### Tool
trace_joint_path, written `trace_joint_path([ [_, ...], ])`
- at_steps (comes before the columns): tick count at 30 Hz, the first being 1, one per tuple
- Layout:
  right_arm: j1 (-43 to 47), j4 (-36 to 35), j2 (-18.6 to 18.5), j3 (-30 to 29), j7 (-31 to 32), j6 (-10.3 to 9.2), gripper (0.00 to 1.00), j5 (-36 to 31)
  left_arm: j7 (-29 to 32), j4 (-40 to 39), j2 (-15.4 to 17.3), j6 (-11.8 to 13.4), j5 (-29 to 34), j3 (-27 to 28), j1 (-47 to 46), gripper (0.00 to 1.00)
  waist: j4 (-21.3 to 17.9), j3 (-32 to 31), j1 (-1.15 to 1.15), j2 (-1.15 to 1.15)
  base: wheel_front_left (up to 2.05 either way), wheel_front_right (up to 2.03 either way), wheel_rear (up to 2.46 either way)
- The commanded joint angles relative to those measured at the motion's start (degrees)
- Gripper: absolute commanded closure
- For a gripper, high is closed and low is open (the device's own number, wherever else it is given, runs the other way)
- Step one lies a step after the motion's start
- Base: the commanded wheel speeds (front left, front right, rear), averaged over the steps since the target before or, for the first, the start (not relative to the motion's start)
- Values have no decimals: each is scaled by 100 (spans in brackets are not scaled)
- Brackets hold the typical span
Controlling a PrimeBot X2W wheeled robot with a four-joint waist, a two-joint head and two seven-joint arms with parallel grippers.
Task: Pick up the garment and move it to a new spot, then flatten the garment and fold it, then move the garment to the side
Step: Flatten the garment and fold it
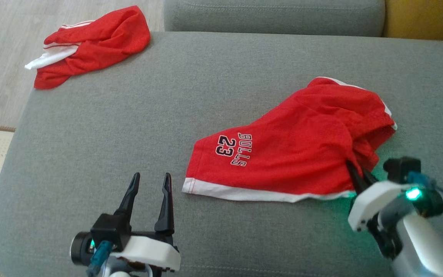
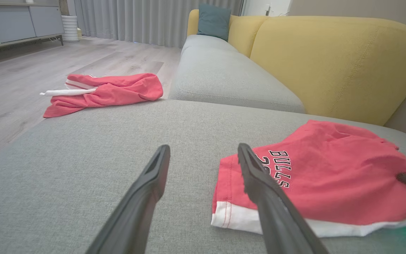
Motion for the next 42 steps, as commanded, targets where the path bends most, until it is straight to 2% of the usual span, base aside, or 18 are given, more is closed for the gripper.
trace_joint_path([
  [1,-361,-46,-7,54,-86,42,100,-79,-70,-189,-40,1,21,151,-107,0,10,14,0,0,0,0,0],
  [10,-1125,1216,95,-28,-420,42,100,-529,-70,-141,-40,-4,-3,101,-163,0,118,67,0,0,0,0,0],
  [11,-1185,1346,107,-25,-483,42,96,-580,-70,-137,-40,-3,-3,107,-164,0,123,68,0,0,0,0,0],
  [13,-1265,1540,144,-11,-629,42,35,-624,-70,-135,-40,3,-3,130,-159,0,108,66,0,0,0,0,0],
  [14,-1290,1607,150,4,-714,42,0,-639,-70,-138,-40,12,-4,147,-152,0,87,61,0,0,0,0,0],
  [20,-1262,1691,148,64,-1186,42,0,-570,-70,-151,-40,12,-10,206,-111,0,-184,-3,0,0,0,0,0],
  [27,-981,1356,233,52,-1548,42,0,-443,-70,-151,-40,-5,-2,299,-108,0,-598,-105,0,0,0,0,0],
  [34,-563,410,333,-264,-1849,42,0,-619,-70,-175,-40,-54,50,394,-90,0,-856,-275,0,0,0,0,0],
  [42,193,-830,675,-622,-1928,42,0,-986,-70,-164,-40,-85,43,545,134,0,-917,-482,0,0,0,0,0],
])
